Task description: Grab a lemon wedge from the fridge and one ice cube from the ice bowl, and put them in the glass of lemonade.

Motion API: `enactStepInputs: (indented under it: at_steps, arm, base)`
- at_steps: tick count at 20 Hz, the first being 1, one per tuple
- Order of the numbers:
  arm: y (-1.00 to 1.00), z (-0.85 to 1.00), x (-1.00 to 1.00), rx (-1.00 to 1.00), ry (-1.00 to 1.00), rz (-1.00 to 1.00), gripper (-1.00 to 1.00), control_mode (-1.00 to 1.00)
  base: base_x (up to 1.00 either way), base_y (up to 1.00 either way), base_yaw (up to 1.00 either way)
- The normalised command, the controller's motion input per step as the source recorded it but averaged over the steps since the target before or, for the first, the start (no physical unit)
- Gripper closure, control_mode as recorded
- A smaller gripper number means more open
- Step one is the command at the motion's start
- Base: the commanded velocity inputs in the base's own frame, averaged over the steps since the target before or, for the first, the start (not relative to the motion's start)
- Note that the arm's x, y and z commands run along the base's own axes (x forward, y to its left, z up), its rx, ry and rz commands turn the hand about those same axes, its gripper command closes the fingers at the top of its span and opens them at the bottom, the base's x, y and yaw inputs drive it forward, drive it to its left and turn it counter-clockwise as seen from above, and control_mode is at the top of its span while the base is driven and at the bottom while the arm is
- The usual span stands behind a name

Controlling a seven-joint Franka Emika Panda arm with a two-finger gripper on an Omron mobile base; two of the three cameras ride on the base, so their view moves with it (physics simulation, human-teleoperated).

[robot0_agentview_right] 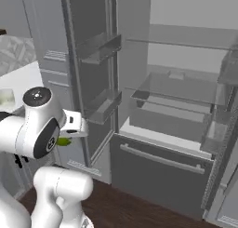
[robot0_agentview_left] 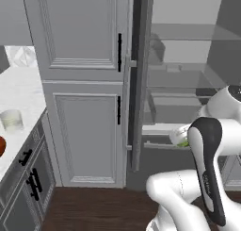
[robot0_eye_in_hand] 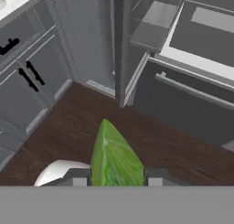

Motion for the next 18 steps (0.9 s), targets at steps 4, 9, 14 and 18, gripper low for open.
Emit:
enactStepInputs:
  at_steps: [4, 9, 14, 18]
  arm:
    - [0.00, 0.00, 0.00, 0.00, 0.00, 0.00, 1.00, 1.00]
    - [0.00, 0.00, 0.00, 0.00, 0.00, 0.00, 1.00, 1.00]
    - [0.00, 0.00, 0.00, 0.00, 0.00, 0.00, 1.00, 1.00]
    - [0.00, 0.00, 0.00, 0.00, 0.00, 0.00, 1.00, 1.00]
  base:
    - [-0.05, 1.00, 0.47]
    - [0.60, 0.93, 0.33]
    - [1.00, 0.31, 0.18]
    - [0.99, 0.00, 0.16]
